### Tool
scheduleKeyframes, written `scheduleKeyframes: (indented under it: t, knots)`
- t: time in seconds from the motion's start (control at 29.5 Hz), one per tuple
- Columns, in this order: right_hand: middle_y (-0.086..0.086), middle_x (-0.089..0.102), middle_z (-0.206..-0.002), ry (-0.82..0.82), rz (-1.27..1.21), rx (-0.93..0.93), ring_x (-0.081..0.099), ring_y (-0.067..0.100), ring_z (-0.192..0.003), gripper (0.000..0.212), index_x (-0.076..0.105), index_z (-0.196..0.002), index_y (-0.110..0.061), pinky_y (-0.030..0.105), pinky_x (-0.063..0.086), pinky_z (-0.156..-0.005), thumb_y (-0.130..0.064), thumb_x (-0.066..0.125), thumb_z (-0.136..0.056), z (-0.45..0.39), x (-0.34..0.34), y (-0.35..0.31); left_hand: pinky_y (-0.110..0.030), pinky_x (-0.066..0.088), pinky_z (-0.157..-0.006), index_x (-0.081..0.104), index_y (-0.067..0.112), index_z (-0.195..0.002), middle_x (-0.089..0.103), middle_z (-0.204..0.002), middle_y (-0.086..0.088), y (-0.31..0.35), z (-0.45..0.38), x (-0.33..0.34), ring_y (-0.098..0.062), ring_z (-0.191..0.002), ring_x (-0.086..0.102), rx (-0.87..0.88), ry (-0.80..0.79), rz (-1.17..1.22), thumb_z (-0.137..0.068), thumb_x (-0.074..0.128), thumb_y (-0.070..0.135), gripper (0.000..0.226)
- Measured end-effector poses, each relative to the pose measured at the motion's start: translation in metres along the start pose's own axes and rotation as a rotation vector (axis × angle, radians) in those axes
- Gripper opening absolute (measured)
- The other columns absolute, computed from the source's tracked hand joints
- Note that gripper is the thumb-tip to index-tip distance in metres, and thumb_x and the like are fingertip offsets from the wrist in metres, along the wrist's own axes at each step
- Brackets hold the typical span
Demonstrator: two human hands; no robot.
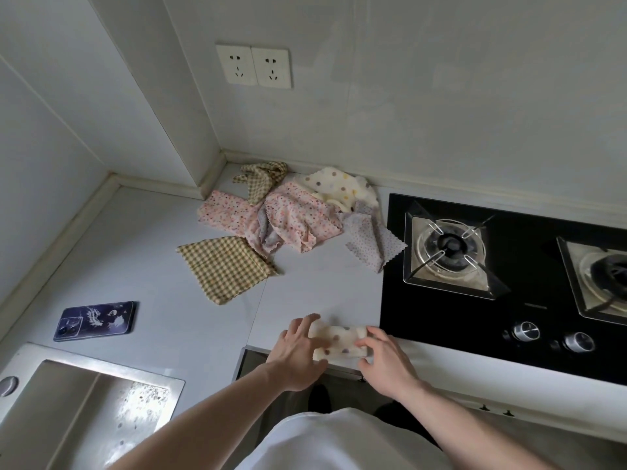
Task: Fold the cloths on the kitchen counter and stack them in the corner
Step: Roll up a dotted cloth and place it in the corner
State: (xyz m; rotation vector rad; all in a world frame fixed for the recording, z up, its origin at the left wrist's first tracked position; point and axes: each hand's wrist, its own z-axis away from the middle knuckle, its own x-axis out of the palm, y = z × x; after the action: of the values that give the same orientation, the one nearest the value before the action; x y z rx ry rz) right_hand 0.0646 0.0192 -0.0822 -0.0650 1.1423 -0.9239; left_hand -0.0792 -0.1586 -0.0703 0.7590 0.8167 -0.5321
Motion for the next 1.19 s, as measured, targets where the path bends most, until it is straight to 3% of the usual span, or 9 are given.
scheduleKeyframes:
  t: [0.07, 0.14, 0.31, 0.44, 0.58, 0.71, 0.88, 1.05, 1.19]
  knots:
    - [-0.014, 0.04, -0.149, -0.023, -0.015, 0.02, 0.043, 0.014, -0.137, 0.035, 0.066, -0.126, -0.026, 0.023, 0.039, -0.105, -0.02, 0.062, -0.092, -0.002, 0.0, -0.003, -0.043, 0.03, -0.118, 0.067, 0.04, -0.127, 0.017, -0.167, 0.01, -0.001, -0.007, 0.001, -0.021, -0.151, 0.016, -0.029, -0.037, 0.096, -0.095, 0.053, 0.055, 0.038]
    - [-0.012, 0.04, -0.15, -0.039, -0.05, 0.051, 0.04, 0.014, -0.14, 0.034, 0.065, -0.125, -0.025, 0.023, 0.037, -0.108, -0.015, 0.062, -0.093, -0.005, 0.001, -0.003, -0.036, 0.029, -0.118, 0.071, 0.039, -0.121, 0.035, -0.162, 0.009, 0.0, -0.011, 0.0, -0.021, -0.149, 0.025, -0.075, -0.043, 0.211, -0.097, 0.053, 0.053, 0.034]
    - [-0.01, 0.04, -0.155, -0.076, -0.22, 0.149, 0.04, 0.014, -0.144, 0.037, 0.064, -0.125, -0.028, 0.027, 0.036, -0.115, -0.011, 0.06, -0.093, -0.004, 0.004, 0.001, -0.029, 0.044, -0.093, 0.077, 0.035, -0.093, 0.064, -0.115, 0.012, 0.004, -0.012, -0.004, -0.018, -0.113, 0.058, -0.09, 0.014, 0.306, -0.096, 0.056, 0.043, 0.022]
    - [-0.007, 0.057, -0.14, 0.056, -0.523, 0.233, 0.06, 0.013, -0.117, 0.027, 0.063, -0.117, -0.034, 0.019, 0.049, -0.084, -0.025, 0.068, -0.093, 0.009, -0.015, 0.003, -0.023, 0.05, -0.077, 0.077, 0.033, -0.077, 0.071, -0.089, 0.02, 0.022, -0.002, -0.023, -0.001, -0.087, 0.064, -0.103, 0.145, 0.495, -0.088, 0.068, 0.054, 0.025]
    - [-0.014, 0.054, -0.142, 0.043, -0.986, 0.261, 0.053, 0.009, -0.129, 0.055, 0.051, -0.143, -0.037, 0.04, 0.049, -0.107, -0.032, 0.072, -0.092, 0.031, -0.069, 0.003, -0.019, 0.05, -0.076, 0.075, 0.017, -0.071, 0.075, -0.078, 0.006, 0.064, 0.009, -0.053, -0.006, -0.08, 0.068, -0.019, 0.181, 0.773, -0.09, 0.076, 0.036, 0.028]
    - [-0.023, 0.059, -0.135, -0.032, -0.991, 0.143, 0.053, -0.001, -0.127, 0.052, 0.054, -0.14, -0.043, 0.031, 0.043, -0.103, -0.034, 0.073, -0.092, 0.063, -0.116, 0.016, -0.021, 0.051, -0.072, 0.065, -0.003, -0.072, 0.075, -0.08, -0.007, 0.114, 0.003, -0.073, -0.014, -0.075, 0.073, 0.076, 0.125, 0.94, -0.094, 0.071, 0.013, 0.028]
    - [-0.005, 0.075, -0.114, 0.075, -0.977, 0.154, 0.069, 0.012, -0.11, 0.036, 0.069, -0.121, -0.033, 0.04, 0.056, -0.101, -0.023, 0.078, -0.087, 0.101, -0.148, 0.063, -0.022, 0.048, -0.061, 0.062, -0.013, -0.076, 0.067, -0.075, -0.023, 0.183, -0.014, -0.082, -0.011, -0.066, 0.064, 0.177, 0.063, 1.027, -0.095, 0.071, 0.011, 0.032]
    - [-0.002, 0.076, -0.108, 0.227, -1.009, 0.217, 0.072, 0.014, -0.103, 0.029, 0.07, -0.118, -0.026, 0.034, 0.061, -0.089, -0.018, 0.075, -0.09, 0.154, -0.178, 0.13, -0.038, 0.05, -0.058, 0.044, 0.006, -0.081, 0.059, -0.065, -0.001, 0.254, -0.034, -0.065, -0.027, -0.064, 0.069, 0.226, 0.03, 0.984, -0.085, 0.084, 0.01, 0.041]
    - [-0.003, 0.076, -0.097, 0.32, -0.963, 0.262, 0.072, 0.012, -0.09, 0.02, 0.072, -0.112, -0.025, 0.025, 0.057, -0.08, -0.023, 0.074, -0.092, 0.199, -0.198, 0.191, -0.032, 0.054, -0.063, 0.049, 0.006, -0.104, 0.065, -0.086, -0.008, 0.323, -0.041, -0.043, -0.032, -0.075, 0.074, 0.28, -0.004, 0.903, -0.085, 0.083, 0.008, 0.038]
